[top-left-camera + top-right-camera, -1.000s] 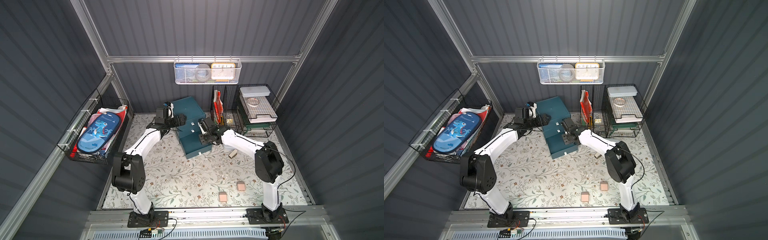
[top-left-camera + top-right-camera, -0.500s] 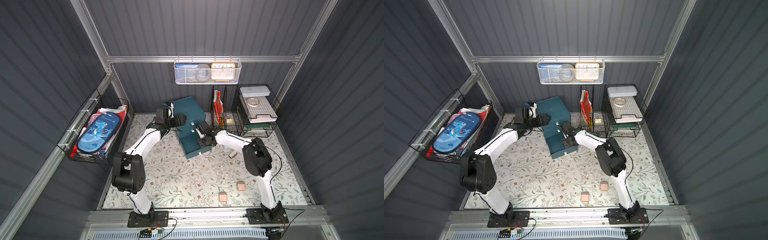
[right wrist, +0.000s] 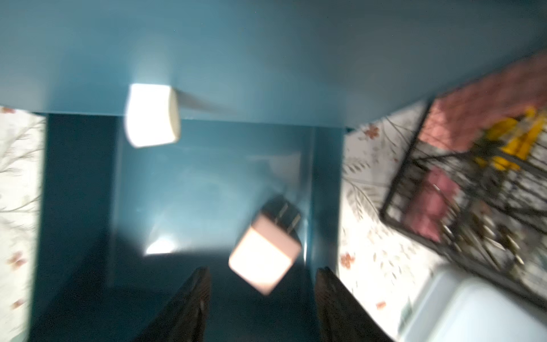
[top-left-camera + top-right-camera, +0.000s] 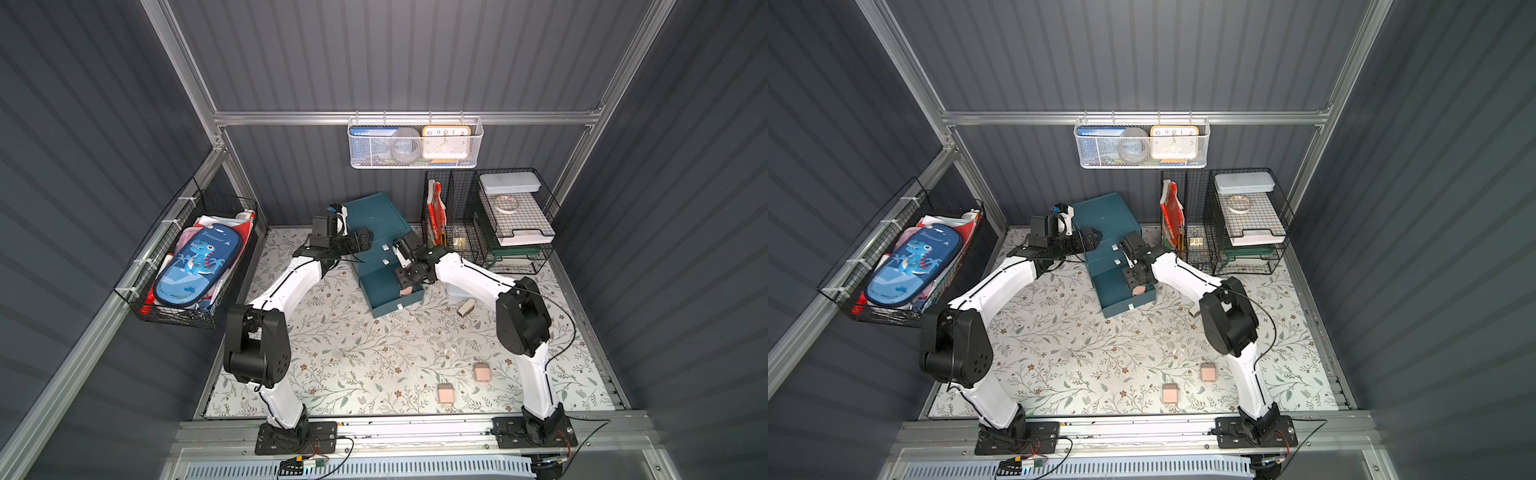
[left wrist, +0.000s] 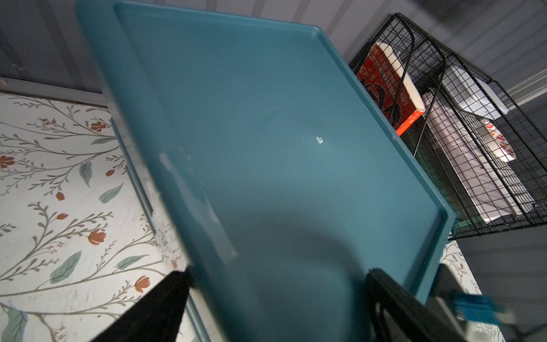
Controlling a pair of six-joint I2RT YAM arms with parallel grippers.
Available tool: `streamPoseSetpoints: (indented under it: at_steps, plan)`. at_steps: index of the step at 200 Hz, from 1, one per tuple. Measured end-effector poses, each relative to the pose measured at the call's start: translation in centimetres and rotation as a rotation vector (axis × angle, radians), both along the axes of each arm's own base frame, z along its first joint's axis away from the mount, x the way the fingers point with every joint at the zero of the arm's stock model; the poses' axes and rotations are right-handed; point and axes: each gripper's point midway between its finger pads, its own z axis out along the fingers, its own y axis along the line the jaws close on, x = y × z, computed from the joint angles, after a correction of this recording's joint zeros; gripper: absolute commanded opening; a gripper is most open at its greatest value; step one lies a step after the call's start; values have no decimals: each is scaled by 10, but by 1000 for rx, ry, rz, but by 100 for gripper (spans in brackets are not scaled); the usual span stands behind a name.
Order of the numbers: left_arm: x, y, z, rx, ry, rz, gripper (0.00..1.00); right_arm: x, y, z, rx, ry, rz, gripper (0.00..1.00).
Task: Place the plugs into the drawer by color
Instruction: Place the plug in the drawer, then pick up the plug from the center of the board.
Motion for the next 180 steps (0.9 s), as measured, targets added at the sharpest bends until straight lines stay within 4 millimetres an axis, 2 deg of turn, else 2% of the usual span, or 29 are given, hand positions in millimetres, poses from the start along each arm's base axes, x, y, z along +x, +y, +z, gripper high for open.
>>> streamPoseSetpoints:
  at_steps: [12,21,42,56,87,103,120,143,180]
  plan:
    - [0,0,0,0,0,0,97,-18,-16,17,17,-8,-38,59]
    - [0,0,0,-1,-1,1,97,-39,-37,29,26,-13,-86,59]
    - [0,0,0,-1,-2,1,97,-87,-80,38,41,5,-189,59]
    - [0,0,0,0,-2,1,97,-115,-105,28,27,47,-256,60]
    - [0,0,0,0,-2,1,97,-181,-155,-24,-54,206,-384,62]
    - [0,0,0,0,-2,0,97,-208,-173,-42,-86,274,-435,65]
    - [0,0,0,-1,-1,1,97,-225,-185,-50,-96,305,-481,67]
    - [0,0,0,-2,-1,1,97,-237,-194,-58,-94,323,-524,68]
    - [0,0,0,-2,-1,1,97,-250,-193,-75,-69,379,-553,68]
